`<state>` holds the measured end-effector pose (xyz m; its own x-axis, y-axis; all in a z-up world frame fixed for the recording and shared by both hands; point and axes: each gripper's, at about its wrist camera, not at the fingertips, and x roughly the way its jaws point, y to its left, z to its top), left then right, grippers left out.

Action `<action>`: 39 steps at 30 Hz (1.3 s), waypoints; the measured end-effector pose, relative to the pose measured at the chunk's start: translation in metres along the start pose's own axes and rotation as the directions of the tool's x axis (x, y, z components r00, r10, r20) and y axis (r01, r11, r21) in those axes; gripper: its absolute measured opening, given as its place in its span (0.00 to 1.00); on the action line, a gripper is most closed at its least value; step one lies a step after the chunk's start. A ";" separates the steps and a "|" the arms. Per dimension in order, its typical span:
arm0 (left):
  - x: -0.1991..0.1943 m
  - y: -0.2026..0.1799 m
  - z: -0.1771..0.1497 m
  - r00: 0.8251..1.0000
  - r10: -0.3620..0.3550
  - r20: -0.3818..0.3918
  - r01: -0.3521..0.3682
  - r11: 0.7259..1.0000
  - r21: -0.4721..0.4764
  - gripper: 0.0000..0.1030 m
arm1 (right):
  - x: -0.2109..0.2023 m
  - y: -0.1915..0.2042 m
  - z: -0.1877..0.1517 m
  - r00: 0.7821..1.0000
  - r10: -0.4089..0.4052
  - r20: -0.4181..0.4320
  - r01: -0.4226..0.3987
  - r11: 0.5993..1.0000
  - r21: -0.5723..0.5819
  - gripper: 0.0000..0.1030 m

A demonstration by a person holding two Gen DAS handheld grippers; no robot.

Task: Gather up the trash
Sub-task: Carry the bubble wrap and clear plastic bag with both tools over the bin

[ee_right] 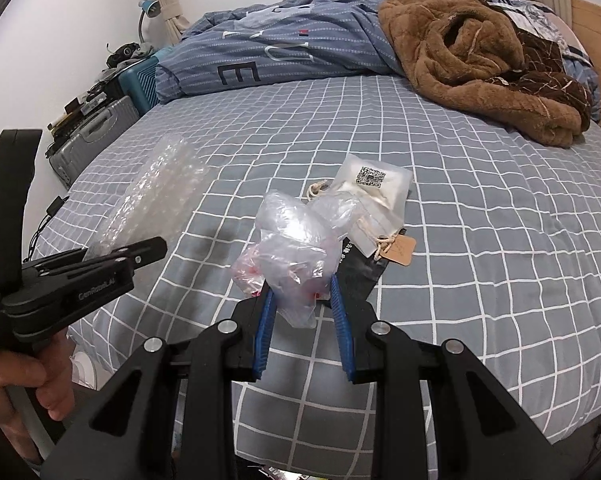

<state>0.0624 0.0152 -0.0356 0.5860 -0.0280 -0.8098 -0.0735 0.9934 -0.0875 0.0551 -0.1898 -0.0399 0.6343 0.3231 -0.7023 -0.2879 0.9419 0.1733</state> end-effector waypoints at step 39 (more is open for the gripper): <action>-0.078 -0.016 -0.087 0.999 -0.029 0.024 0.029 1.000 0.009 0.24 | -0.093 -0.002 -0.055 0.992 -0.100 0.075 0.101 0.995 -0.010 0.26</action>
<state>-0.0522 -0.0083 -0.0216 0.6069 -0.0540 -0.7929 -0.0490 0.9932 -0.1052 -0.0426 -0.2268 -0.0127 0.7118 0.2330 -0.6626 -0.2296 0.9687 0.0941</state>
